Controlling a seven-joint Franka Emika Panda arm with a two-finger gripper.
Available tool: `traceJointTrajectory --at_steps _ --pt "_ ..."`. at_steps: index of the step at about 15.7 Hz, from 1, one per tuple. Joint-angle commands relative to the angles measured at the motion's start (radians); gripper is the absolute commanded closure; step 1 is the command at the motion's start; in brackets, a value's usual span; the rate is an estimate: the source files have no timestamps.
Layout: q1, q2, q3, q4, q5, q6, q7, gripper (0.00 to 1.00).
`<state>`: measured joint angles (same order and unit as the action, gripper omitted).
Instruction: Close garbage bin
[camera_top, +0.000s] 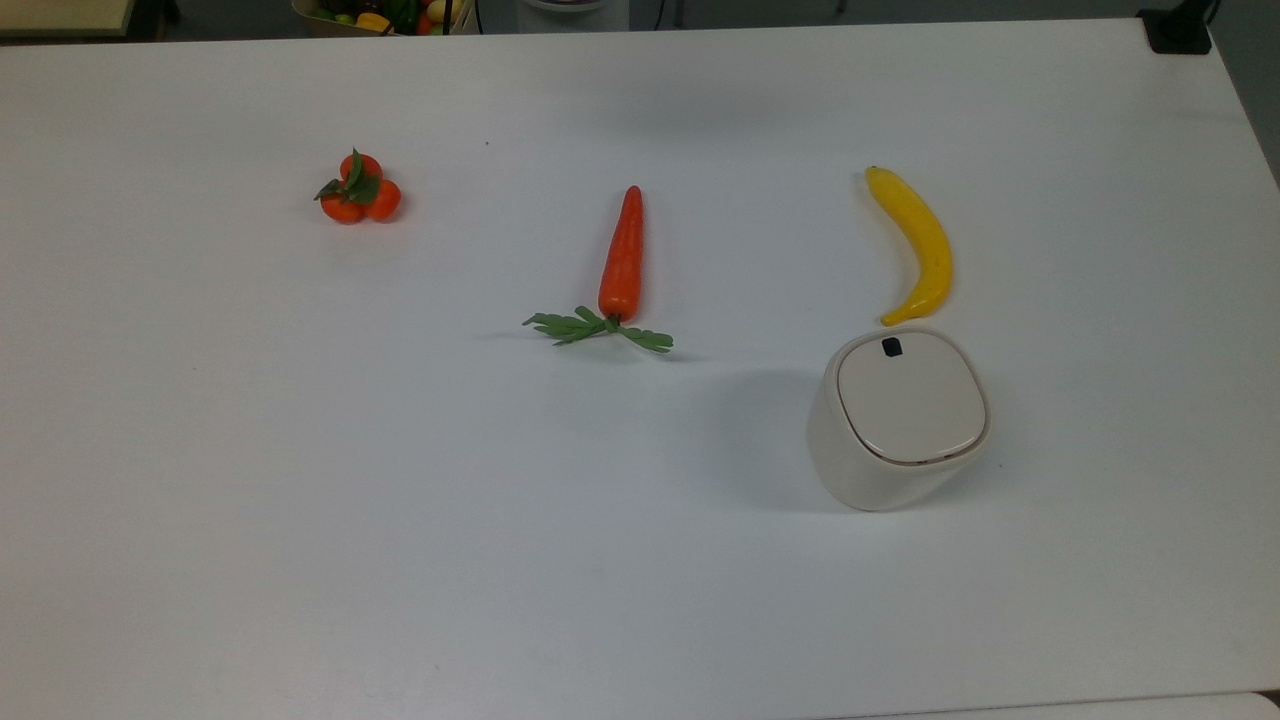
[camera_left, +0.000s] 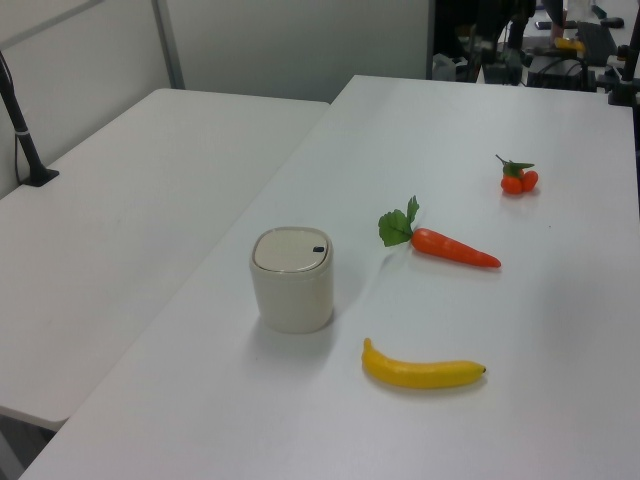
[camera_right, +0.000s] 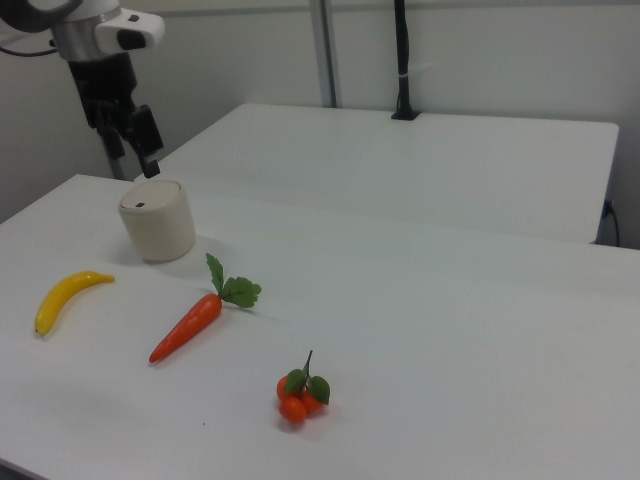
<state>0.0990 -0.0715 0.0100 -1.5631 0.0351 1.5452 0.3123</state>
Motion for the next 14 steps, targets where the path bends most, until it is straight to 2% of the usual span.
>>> traceJointTrajectory --at_steps 1,5,7,14 --pt "0.048 -0.004 -0.051 -0.045 0.029 0.051 -0.114 0.0" --pt "0.039 0.038 -0.053 -0.037 0.026 0.11 -0.303 0.0" --pt "0.028 0.035 -0.07 -0.037 0.029 0.124 -0.376 0.0" --pt "0.03 0.036 -0.076 -0.037 0.028 0.138 -0.381 0.0"
